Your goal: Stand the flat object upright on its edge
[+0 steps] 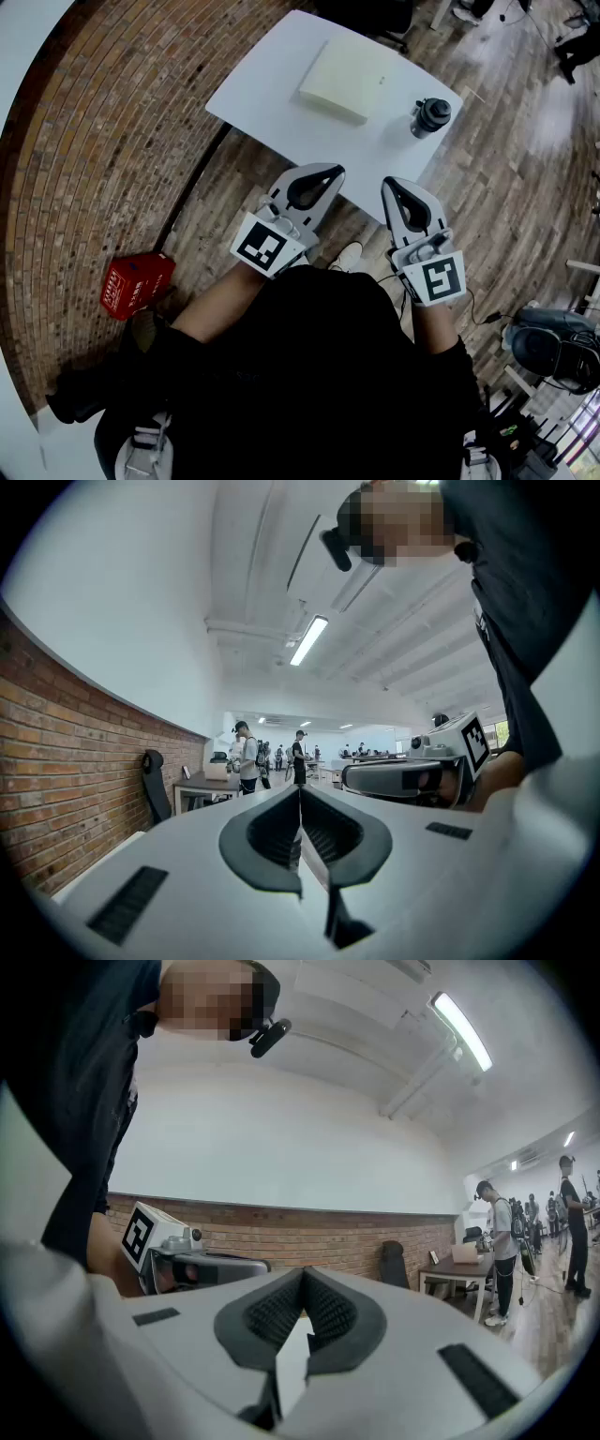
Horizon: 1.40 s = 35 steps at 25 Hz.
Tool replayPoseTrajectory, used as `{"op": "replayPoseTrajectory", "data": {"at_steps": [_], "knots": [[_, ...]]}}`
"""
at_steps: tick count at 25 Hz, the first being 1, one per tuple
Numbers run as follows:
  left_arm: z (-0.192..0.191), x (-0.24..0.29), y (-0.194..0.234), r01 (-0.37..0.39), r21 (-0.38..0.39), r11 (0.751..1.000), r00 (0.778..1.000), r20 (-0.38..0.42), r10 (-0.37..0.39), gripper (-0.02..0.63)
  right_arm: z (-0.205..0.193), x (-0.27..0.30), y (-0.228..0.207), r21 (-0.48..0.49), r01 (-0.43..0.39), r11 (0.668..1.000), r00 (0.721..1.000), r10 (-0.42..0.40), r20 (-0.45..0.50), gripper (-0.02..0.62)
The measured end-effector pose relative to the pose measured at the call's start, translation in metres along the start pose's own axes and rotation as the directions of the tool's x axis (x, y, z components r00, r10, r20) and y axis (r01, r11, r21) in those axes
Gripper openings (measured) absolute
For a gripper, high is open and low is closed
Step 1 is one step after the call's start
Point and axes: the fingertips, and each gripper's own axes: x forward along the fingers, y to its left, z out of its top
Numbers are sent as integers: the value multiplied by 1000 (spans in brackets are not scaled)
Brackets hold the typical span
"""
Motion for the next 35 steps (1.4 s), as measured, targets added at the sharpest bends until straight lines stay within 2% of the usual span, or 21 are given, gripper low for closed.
{"op": "replayPoseTrajectory", "data": {"at_steps": [3, 8, 13, 18, 35], "knots": [[-2, -6, 0, -12, 5, 1000, 1000, -8, 12, 20, 1, -3, 6, 17, 2, 1000, 1000, -2, 2, 6], [-3, -24, -5, -9, 12, 1000, 1000, 4, 9, 20, -5, -11, 19, -6, 6, 1000, 1000, -6, -10, 6], [-4, -46, -1, -23, 32, 999, 1000, -19, 23, 20, -8, -15, 40, -12, 12, 1000, 1000, -12, -22, 8], [-1, -62, -2, -10, 38, 999, 1000, 0, 10, 20, -8, -16, 53, 11, 36, 999, 999, -36, -24, 8], [-1, -51, 16, 4, 57, 998, 1000, 3, -5, 20, -7, 5, 39, 1, 45, 999, 999, -45, -6, 8]]}}
